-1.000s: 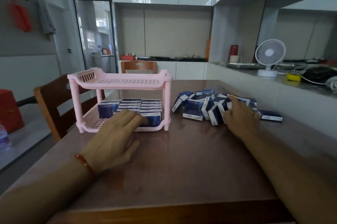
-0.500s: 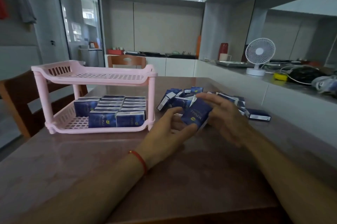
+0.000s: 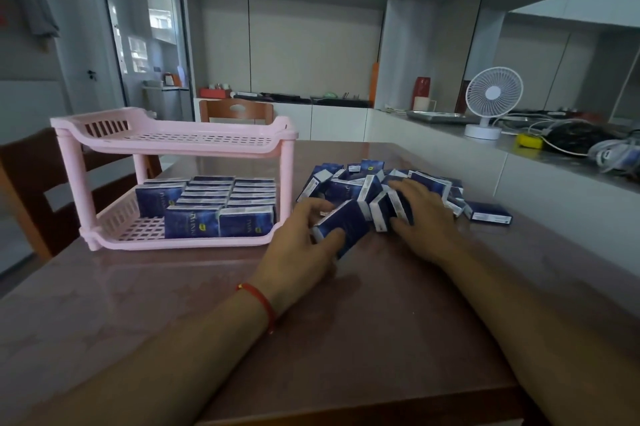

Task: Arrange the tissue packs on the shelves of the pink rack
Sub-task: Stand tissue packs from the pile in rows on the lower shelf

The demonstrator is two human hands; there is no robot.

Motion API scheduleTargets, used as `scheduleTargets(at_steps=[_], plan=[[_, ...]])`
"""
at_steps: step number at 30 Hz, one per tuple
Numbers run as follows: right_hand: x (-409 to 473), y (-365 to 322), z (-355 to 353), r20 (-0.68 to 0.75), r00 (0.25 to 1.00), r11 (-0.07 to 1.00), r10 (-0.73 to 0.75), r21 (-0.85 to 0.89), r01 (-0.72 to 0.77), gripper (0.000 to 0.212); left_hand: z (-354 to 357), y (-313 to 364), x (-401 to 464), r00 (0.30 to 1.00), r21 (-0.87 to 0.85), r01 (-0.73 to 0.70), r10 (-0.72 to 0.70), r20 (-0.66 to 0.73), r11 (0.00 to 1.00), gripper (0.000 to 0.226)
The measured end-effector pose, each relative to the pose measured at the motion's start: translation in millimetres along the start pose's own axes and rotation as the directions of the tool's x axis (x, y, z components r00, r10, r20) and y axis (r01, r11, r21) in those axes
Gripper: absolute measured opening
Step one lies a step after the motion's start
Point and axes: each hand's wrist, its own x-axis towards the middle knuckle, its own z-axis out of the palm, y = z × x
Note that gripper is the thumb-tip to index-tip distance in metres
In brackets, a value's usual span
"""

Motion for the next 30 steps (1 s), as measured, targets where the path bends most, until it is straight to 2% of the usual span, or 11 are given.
scheduleTargets(at_steps=[3,7,9,10,12,13,18,20,22,27,30], plan=[[1,-6,-2,-0.11,0.993,0.987,0.033,0.159,-0.015,0.049,-4,-2,0,1.0,-0.044,0.005,-0.006,-0.013,0.999,0.032],[-6,-6,-22,-0.212,0.942,0.918,0.261,0.355,-0.175,0.039,-9,-7,2,0.999,-0.022,0.002,-0.003,-0.053,1.0,0.041],[-10,-6,-35,-0.185,0.914,0.804,0.361,0.558,-0.205,0.033,-10,-7,3,0.998,-0.003,-0.01,0.01,-0.067,1.0,0.04],[-12,-7,-42,-0.124,0.915,0.686,0.384,0.702,-0.193,0.03,-10,-6,3,0.997,0.023,-0.018,0.02,-0.077,1.0,0.038],[-18,-16,-51,0.038,0.943,0.424,0.329,0.887,-0.184,0.03,-9,-6,3,0.995,0.057,-0.034,0.039,-0.088,0.998,0.032],[-19,-21,-52,0.091,0.958,0.35,0.273,0.918,-0.187,0.033,-9,-7,3,0.995,0.067,-0.043,0.049,-0.091,0.997,0.029],[-26,-45,-48,0.249,0.965,0.248,-0.08,0.943,-0.223,0.056,-11,-8,3,0.994,0.022,-0.049,0.051,-0.098,0.999,0.023],[-31,-52,-46,0.302,0.937,0.26,-0.175,0.932,-0.252,0.053,-12,-8,3,0.996,-0.031,-0.033,0.031,-0.079,0.999,0.023],[-35,-55,-42,0.331,0.931,0.317,-0.153,0.909,-0.271,0.042,-11,-8,3,0.998,-0.065,-0.022,0.018,-0.06,0.998,0.028],[-37,-57,-37,0.339,0.94,0.734,-0.039,0.648,-0.203,0.025,-13,-7,2,0.999,-0.09,0.026,-0.029,-0.023,0.996,0.035],[-38,-59,-33,0.351,0.935,0.8,-0.053,0.575,-0.17,0.03,-13,-2,-1,0.999,-0.082,-0.005,0.009,0.049,0.997,0.045]])
